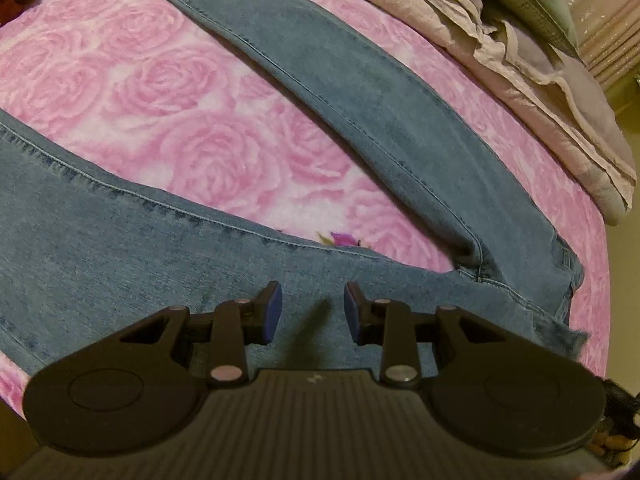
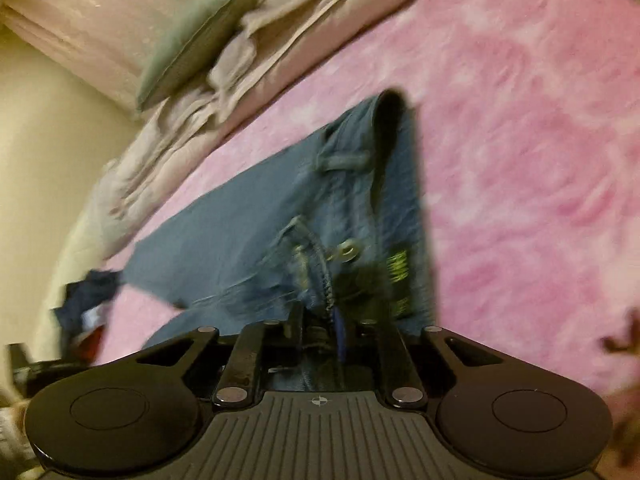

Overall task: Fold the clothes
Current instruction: 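Grasp the jeans waistband with the right tool and pull it straight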

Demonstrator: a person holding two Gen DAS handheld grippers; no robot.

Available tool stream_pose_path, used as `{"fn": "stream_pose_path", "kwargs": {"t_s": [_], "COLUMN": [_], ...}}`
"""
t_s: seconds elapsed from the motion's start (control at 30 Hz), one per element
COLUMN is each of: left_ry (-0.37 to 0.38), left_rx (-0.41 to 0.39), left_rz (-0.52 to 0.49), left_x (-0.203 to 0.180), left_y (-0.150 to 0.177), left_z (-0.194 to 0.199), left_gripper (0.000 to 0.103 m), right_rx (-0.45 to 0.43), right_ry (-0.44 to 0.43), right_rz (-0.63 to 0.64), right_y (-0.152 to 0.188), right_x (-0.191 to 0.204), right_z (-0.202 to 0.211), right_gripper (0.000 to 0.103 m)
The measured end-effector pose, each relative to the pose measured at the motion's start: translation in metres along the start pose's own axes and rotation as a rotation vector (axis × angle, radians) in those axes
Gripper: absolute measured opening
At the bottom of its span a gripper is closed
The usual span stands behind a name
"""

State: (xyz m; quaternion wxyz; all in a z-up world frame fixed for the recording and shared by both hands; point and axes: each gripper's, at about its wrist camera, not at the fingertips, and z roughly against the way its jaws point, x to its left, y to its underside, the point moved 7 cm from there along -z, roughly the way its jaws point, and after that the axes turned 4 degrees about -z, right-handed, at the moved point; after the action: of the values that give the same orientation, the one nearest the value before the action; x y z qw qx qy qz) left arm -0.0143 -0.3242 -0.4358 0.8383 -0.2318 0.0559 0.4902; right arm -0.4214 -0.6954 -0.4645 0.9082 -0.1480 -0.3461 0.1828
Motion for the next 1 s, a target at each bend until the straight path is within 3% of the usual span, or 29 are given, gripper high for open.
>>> {"fn": "stream_pose_path", "kwargs": {"t_s": [0.03, 0.07, 0.17, 0.2, 0.23, 0.27, 0.33, 0.37, 0.4, 0.43, 0.6, 0.83, 1.0], "left_ry": [-0.002, -0.003, 0.014, 0.007, 0.000, 0.001, 0.005, 0.006, 0.006, 0.005, -0.002, -0.015, -0.005], "left_rx": [0.004, 0.011, 0.013, 0.014, 0.016, 0.019, 0.024, 0.025, 0.026, 0.026, 0.026, 0.025, 0.039], "left_rz": [0.009, 0.019, 0.009, -0.001, -0.010, -0.008, 0.007, 0.017, 0.026, 0.028, 0.031, 0.048, 0.076], "left_x": [0.001, 0.001, -0.001, 0.000, 0.000, 0.000, 0.003, 0.004, 0.006, 0.006, 0.011, 0.022, 0.023], "left_y": [0.000, 0.001, 0.002, 0.003, 0.005, 0.006, 0.007, 0.007, 0.007, 0.006, 0.002, -0.003, -0.003], "left_z": [-0.002, -0.003, -0.003, -0.002, -0.002, -0.003, -0.004, -0.005, -0.006, -0.006, -0.005, -0.005, -0.013], "left_gripper": [0.028, 0.028, 0.028, 0.028, 0.028, 0.028, 0.028, 0.028, 0.028, 0.028, 0.029, 0.029, 0.029], "right_rx": [-0.001, 0.009, 0.015, 0.007, -0.007, -0.024, -0.031, -0.026, -0.016, 0.006, 0.095, 0.081, 0.107], "right_ry": [0.069, 0.083, 0.014, 0.013, 0.004, -0.008, -0.038, -0.050, -0.076, -0.104, -0.161, -0.202, -0.297], "right_rz": [-0.014, -0.030, 0.013, 0.036, 0.055, 0.063, 0.064, 0.060, 0.048, 0.018, -0.047, -0.060, -0.157], "right_y": [-0.001, -0.002, -0.012, -0.017, -0.020, -0.023, -0.035, -0.042, -0.046, -0.051, -0.064, -0.070, -0.072], "right_x": [-0.009, -0.016, -0.009, -0.005, -0.005, -0.004, -0.001, -0.001, -0.001, -0.001, -0.016, -0.020, -0.026], "right_z": [-0.007, -0.012, -0.012, -0.010, -0.007, -0.006, -0.015, -0.021, -0.029, -0.039, -0.075, -0.084, -0.095], "right_gripper": [0.000, 0.000, 0.005, 0.025, 0.057, 0.064, 0.064, 0.059, 0.031, 0.018, 0.020, 0.020, 0.021]}}
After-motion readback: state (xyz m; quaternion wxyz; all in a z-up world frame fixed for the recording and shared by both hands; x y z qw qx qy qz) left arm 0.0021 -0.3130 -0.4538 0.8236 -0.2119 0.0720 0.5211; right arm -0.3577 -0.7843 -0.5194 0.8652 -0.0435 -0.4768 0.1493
